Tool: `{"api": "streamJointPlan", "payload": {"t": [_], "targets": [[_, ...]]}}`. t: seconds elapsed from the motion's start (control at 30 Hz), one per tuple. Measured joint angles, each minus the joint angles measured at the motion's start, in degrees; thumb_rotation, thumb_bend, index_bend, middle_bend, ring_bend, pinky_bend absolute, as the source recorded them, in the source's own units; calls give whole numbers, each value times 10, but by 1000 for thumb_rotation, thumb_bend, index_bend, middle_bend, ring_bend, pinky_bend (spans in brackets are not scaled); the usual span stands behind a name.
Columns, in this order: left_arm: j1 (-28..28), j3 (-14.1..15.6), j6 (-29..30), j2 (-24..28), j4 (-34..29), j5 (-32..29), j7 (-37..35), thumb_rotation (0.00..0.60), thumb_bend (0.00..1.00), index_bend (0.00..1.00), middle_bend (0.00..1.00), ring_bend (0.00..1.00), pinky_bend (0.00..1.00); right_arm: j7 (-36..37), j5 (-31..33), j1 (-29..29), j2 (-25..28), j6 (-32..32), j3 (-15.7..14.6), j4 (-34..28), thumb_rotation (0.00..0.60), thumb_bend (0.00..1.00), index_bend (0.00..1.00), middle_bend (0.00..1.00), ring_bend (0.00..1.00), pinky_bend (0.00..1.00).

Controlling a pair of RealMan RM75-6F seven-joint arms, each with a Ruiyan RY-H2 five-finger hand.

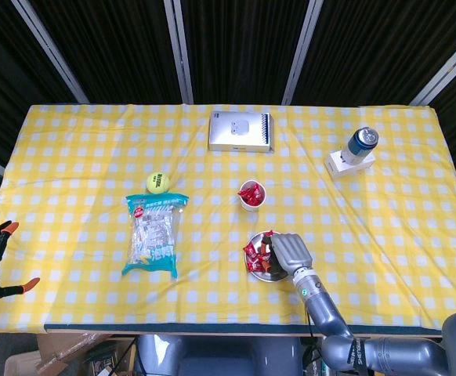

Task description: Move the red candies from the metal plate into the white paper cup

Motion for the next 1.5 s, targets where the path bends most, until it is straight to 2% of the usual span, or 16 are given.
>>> {"api": "streamJointPlan", "payload": {"t": [0.17, 0.37, 0.5, 0.7, 0.93, 1.03, 1.13, 1.33, 1.5], "targets": [[0, 0, -1, 1, 1, 1, -4, 600, 6, 0, 0, 0, 0, -1, 1, 8, 26, 7, 34, -19, 600, 609, 607, 752, 797, 1000], [-2, 1, -7, 1, -3, -1, -2, 600, 6, 0, 0, 0, 0, -2, 21, 33, 51, 6, 90, -28, 600, 610, 607, 752, 797, 1000], [-5, 0, -10, 0, -6, -5, 1, 600, 6, 0, 0, 0, 0, -2, 40, 59, 47, -3, 119, -4, 600, 609, 607, 752, 797, 1000], [-8, -3, -15, 0, -8, -12, 6, 600, 6, 0, 0, 0, 0, -7, 77, 99, 21, -29, 141, 68, 600, 610, 607, 752, 797, 1000], [-9, -4, -19, 1, -8, -17, 5, 600, 7, 0, 0, 0, 0, -12, 119, 140, -20, -63, 154, 167, 600, 609, 596, 752, 797, 1000], [-10, -4, -22, 3, -8, -20, 3, 600, 6, 0, 0, 0, 0, -13, 131, 152, -35, -77, 154, 200, 600, 598, 527, 752, 797, 1000], [-10, -4, -23, 4, -8, -20, 0, 600, 6, 0, 0, 0, 0, -13, 139, 158, -47, -86, 150, 224, 600, 524, 432, 752, 797, 1000], [-11, -4, -25, 6, -9, -20, -2, 600, 6, 0, 0, 0, 0, -18, 147, 163, -51, -88, 142, 225, 600, 449, 279, 752, 797, 1000], [-10, -4, -23, 6, -10, -20, -2, 600, 6, 0, 0, 0, 0, -21, 142, 160, -43, -71, 139, 200, 600, 444, 239, 752, 797, 1000]]}}
